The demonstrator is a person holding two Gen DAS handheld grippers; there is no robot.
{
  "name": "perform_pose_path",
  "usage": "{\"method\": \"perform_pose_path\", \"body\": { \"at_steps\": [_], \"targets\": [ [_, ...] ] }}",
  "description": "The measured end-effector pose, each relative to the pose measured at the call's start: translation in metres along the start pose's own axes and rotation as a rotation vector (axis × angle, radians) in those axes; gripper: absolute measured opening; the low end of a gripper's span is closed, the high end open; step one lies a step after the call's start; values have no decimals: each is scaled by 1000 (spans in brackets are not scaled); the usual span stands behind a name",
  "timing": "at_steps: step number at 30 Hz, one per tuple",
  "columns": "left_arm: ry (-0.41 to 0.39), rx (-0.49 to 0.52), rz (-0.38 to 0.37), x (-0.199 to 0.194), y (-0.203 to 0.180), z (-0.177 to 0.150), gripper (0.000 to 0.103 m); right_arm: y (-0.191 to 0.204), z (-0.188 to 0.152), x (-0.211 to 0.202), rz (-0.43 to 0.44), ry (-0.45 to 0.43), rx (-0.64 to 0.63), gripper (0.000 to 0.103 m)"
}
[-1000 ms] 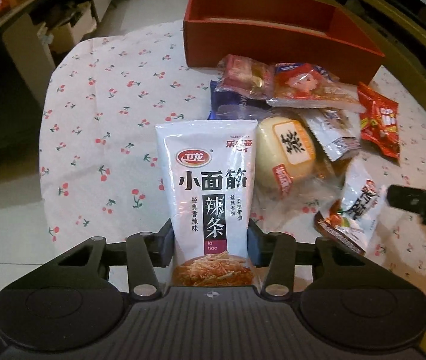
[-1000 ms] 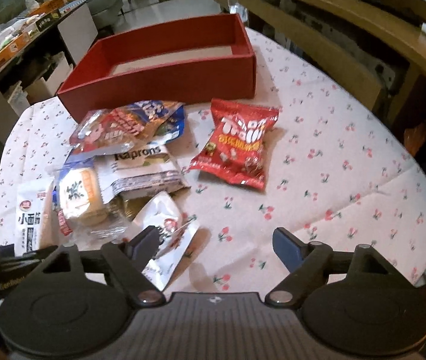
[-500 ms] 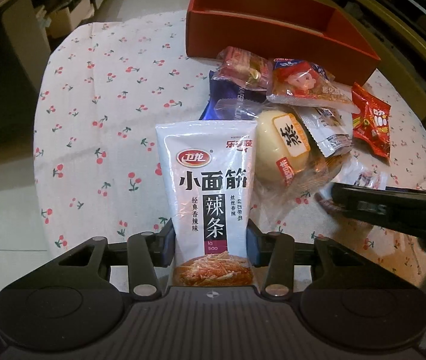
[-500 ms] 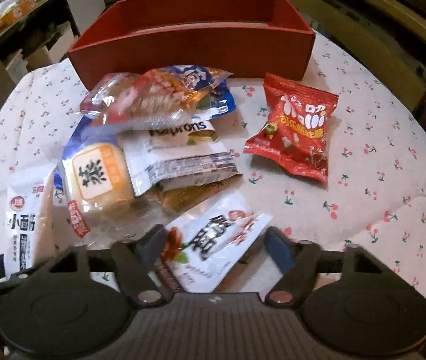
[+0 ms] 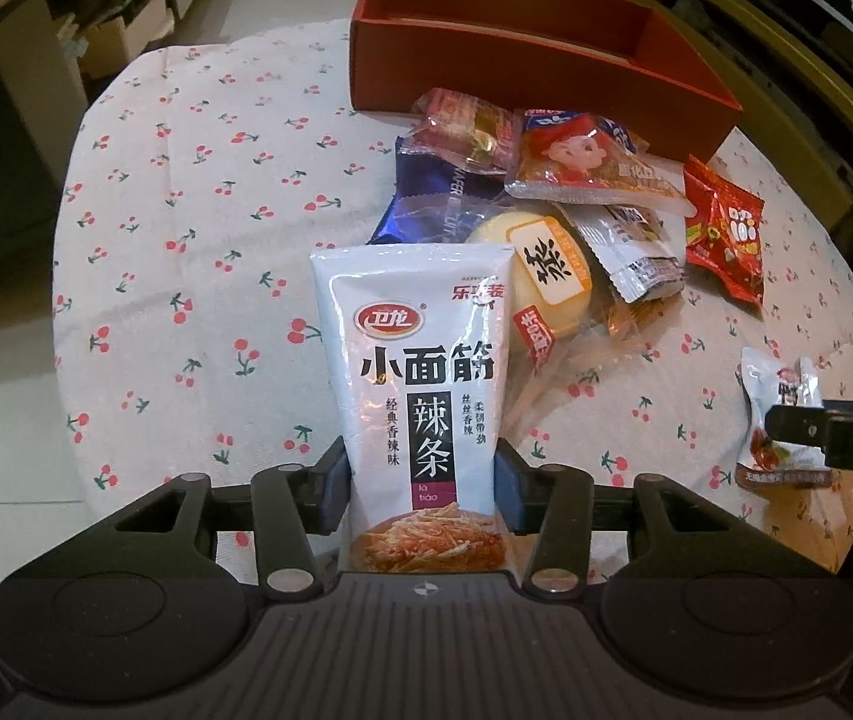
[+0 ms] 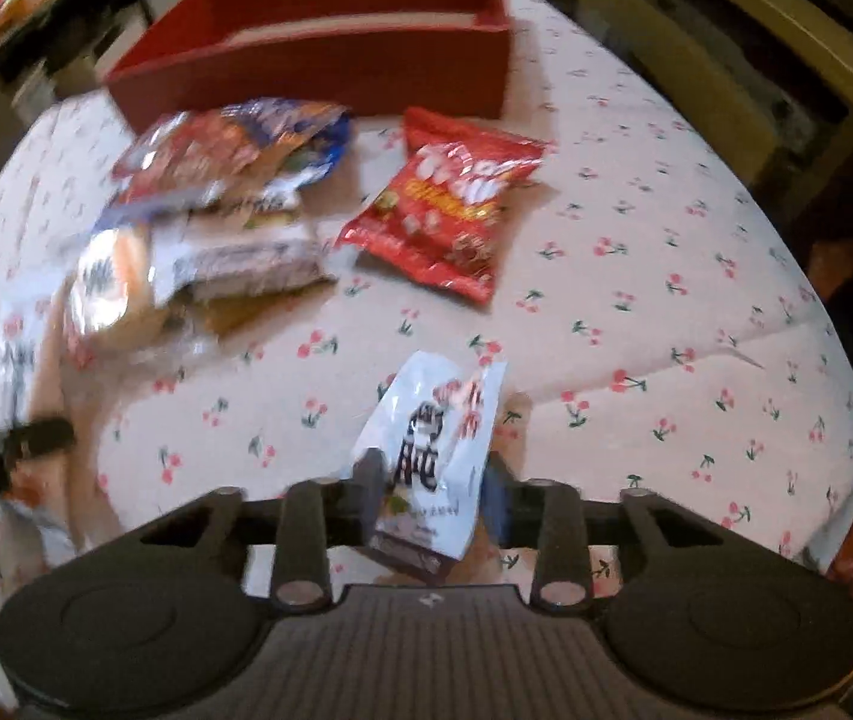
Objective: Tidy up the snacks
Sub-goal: 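Grasp the white duck-gizzard bag with the right gripper while the left gripper lifts its bag, then carry both held bags over the red box with both grippers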
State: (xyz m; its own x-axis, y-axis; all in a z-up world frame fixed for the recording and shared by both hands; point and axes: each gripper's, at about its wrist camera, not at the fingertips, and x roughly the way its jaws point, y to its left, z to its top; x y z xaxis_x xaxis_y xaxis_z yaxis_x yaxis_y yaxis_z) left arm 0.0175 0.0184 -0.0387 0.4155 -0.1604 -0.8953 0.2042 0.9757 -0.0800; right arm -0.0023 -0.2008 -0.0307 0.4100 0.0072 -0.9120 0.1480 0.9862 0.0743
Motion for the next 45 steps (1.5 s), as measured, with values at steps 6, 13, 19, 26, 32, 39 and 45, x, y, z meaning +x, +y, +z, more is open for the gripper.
{"method": "perform_pose_path", "body": {
  "at_steps": [6,13,19,26,32,39,45],
  "targets": [
    [4,-13,17,5,-3,3,64,8,9,16,-42,-10,39,78],
    [-2,-5,66,11,-6,3,60,8,1,20,-42,-23,20,62],
    [-1,-31,82,2,-4,-5,51,2,-8,3,26,-54,19,56],
    [-69,21,137,-31,-23,-12,49,8,-13,-32,126,-154,1,56],
    [-116,66,123,-45,-38,3,49,20,-3,-39,161,-190,-30,55],
    [-163,72,76,-33,-43,52,49,36,35,-31,151,-218,-61,55],
    [-193,90,49,-14,-53,96,49,35,85,-25,151,-264,-41,55]
  ]
}}
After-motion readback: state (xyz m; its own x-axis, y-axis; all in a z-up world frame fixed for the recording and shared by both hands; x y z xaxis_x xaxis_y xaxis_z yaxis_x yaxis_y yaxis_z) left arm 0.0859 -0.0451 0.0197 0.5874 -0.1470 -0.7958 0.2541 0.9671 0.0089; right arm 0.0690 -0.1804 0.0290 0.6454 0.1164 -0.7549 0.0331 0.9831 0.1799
